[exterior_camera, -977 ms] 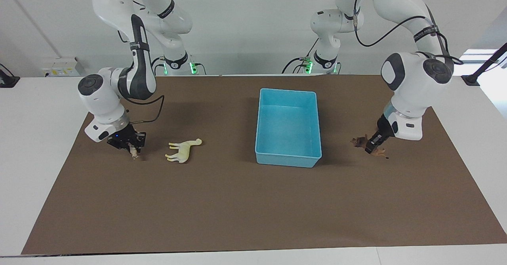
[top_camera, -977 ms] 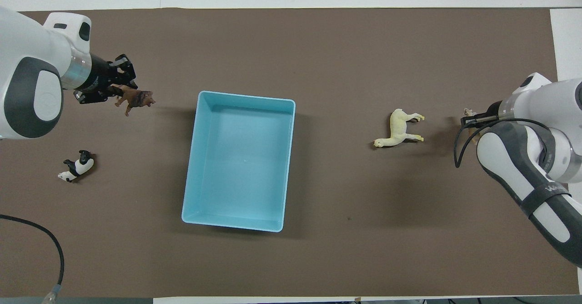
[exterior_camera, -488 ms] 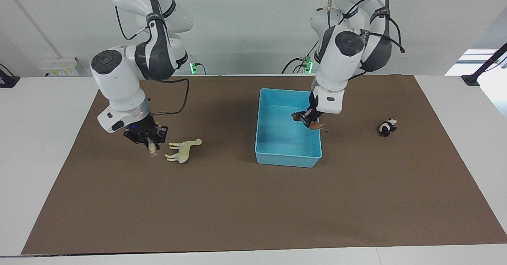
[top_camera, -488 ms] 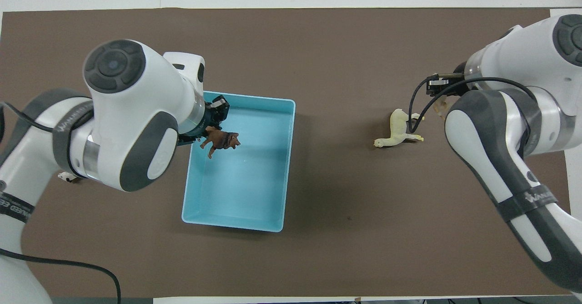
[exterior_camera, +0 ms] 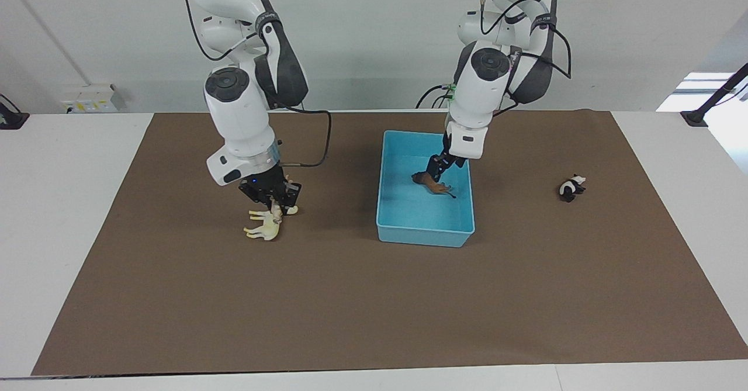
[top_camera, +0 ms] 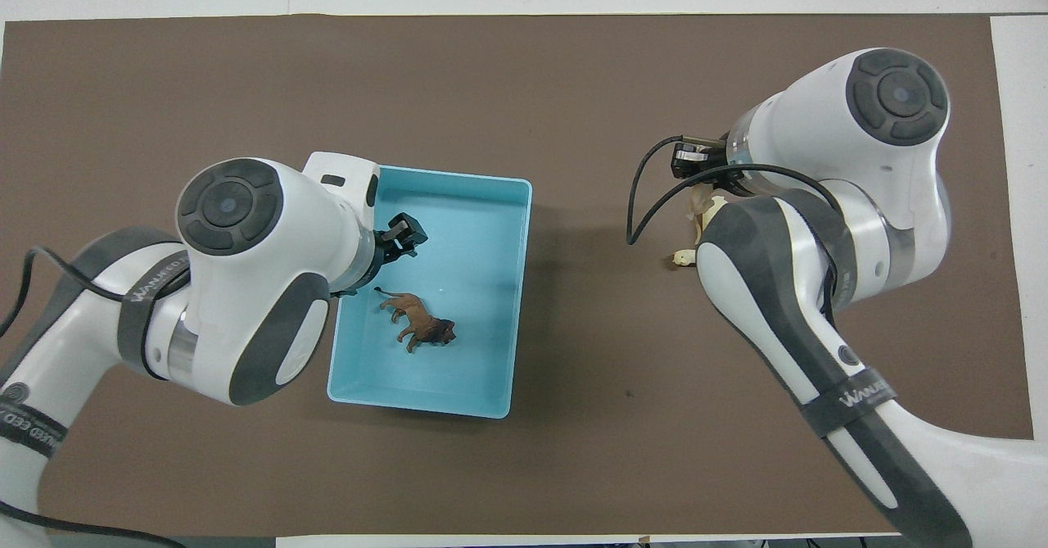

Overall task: Put all toys into storage box
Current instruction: 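Place the tan lion in the box while the left gripper reaches the cow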

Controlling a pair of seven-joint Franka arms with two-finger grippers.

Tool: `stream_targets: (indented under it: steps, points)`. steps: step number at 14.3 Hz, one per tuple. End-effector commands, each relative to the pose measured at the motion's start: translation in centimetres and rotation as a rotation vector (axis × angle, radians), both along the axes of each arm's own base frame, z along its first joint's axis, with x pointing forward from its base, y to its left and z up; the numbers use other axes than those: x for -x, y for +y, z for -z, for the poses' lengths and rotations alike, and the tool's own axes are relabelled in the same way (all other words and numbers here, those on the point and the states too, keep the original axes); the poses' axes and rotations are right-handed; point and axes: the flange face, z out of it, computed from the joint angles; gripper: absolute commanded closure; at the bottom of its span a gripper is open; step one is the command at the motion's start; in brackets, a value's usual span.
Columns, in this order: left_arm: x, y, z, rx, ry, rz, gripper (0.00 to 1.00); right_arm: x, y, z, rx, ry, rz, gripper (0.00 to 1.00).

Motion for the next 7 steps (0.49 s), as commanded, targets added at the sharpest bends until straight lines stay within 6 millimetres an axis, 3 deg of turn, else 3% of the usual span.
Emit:
stream_targets:
  steps: [1,4,6,7]
  points:
    - [-0.9,8.8,-1.7,-0.011,0.014,0.158,0.00,1.6,7.6,-1.2,-0.094,-0.027,0.115,1.00]
    - [-3.1,18.2,-1.6,-0.002,-0.012,0.327,0.00,3.9,15.0,-2.4,-0.243,-0.081,0.254,1.00]
    - [-3.9,23.8,-1.4,-0.007,-0.053,0.475,0.00,5.5,21.2,-1.6,-0.407,-0.083,0.343,1.00]
    - [-4.0,26.3,-0.6,-0.012,-0.069,0.537,0.00,5.7,23.2,-1.2,-0.459,-0.076,0.385,1.00]
